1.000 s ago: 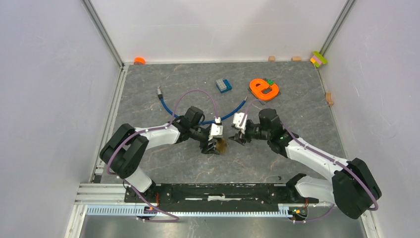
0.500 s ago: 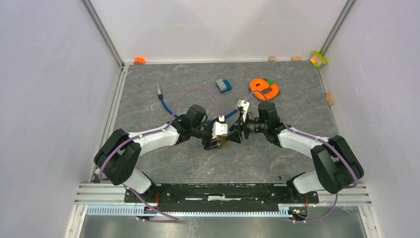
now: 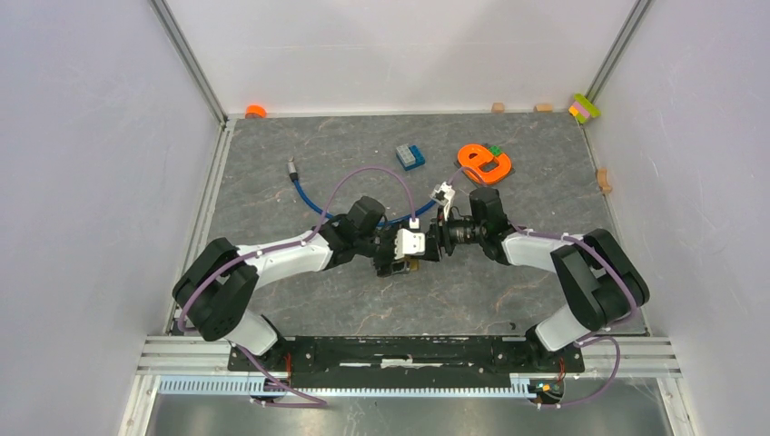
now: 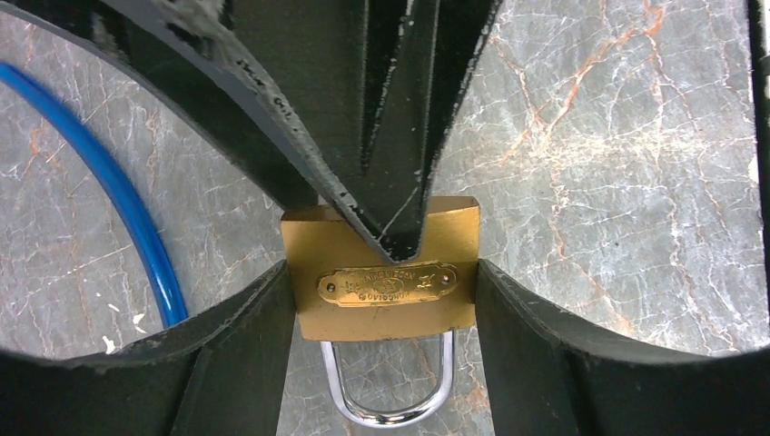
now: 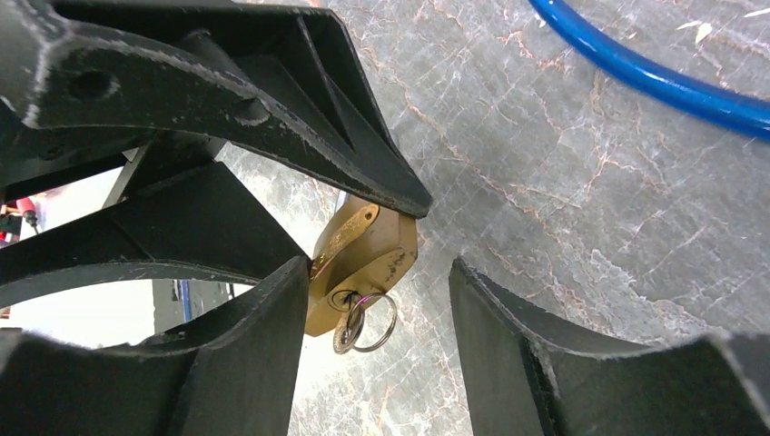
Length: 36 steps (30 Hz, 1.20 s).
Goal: Unlock with the key
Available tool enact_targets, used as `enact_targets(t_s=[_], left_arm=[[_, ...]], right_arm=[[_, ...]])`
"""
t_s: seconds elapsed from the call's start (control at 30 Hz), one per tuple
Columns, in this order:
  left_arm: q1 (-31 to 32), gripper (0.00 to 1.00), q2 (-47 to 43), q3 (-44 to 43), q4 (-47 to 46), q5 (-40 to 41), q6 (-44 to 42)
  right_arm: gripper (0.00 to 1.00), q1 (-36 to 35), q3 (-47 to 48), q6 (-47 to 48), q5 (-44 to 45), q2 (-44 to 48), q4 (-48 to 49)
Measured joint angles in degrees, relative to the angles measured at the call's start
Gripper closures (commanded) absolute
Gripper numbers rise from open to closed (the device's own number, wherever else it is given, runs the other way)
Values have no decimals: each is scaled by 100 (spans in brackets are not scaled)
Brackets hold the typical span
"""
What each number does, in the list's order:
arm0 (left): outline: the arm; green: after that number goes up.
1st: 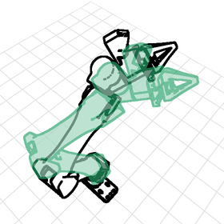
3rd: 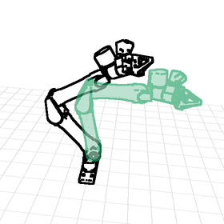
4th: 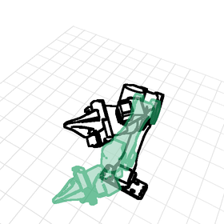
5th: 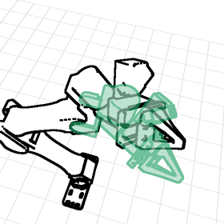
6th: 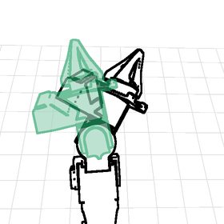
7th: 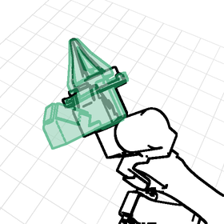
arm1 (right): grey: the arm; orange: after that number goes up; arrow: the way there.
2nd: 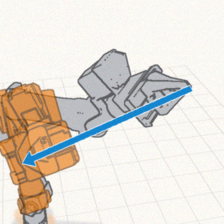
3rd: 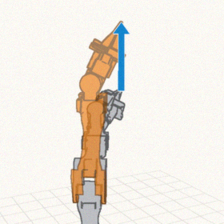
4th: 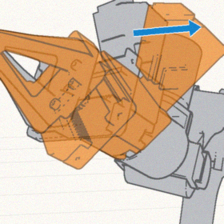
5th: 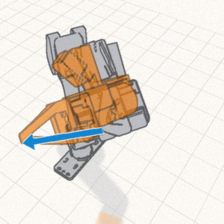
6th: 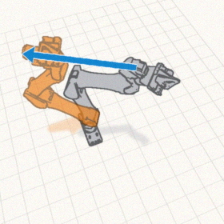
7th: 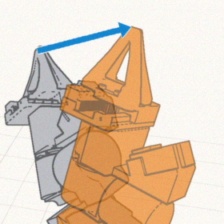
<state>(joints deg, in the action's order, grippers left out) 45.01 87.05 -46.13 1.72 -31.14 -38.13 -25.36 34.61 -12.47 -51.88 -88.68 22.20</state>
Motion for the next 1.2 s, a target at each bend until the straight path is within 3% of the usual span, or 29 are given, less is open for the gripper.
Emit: enact_targets(t_s=[0.13, 0.33, 0.63, 0.73, 0.83, 0.93, 1.03, 1.13, 1.2], left_arm=[[26, 98, 0, -11, 2, 157, 0], [129, 98, 0, -24, 9, 391, 0], [313, 98, 55, -181, 131, 824, 46], [350, 98, 70, -203, 166, 946, 59], [389, 98, 87, -212, 170, 1086, 83], [402, 97, 114, -216, 164, 1152, 94], [415, 82, 140, -232, 157, 1165, 109], [415, 55, 151, -267, 162, 1172, 151], [415, 31, 151, -284, 138, 1172, 195]], right_arm=[[38, 0, 0, -66, -28, -120, 2], [53, 0, 11, -232, -186, -304, 109], [62, 15, 28, -546, -363, -481, 306], [76, 28, 50, -616, -380, -540, 323], [97, 46, 87, -704, -398, -623, 330], [100, 50, 94, -706, -393, -662, 343], [100, 66, 94, -704, -385, -664, 339], [100, 118, 94, -704, -391, -651, 341], [100, 164, 94, -704, -409, -614, 339]])
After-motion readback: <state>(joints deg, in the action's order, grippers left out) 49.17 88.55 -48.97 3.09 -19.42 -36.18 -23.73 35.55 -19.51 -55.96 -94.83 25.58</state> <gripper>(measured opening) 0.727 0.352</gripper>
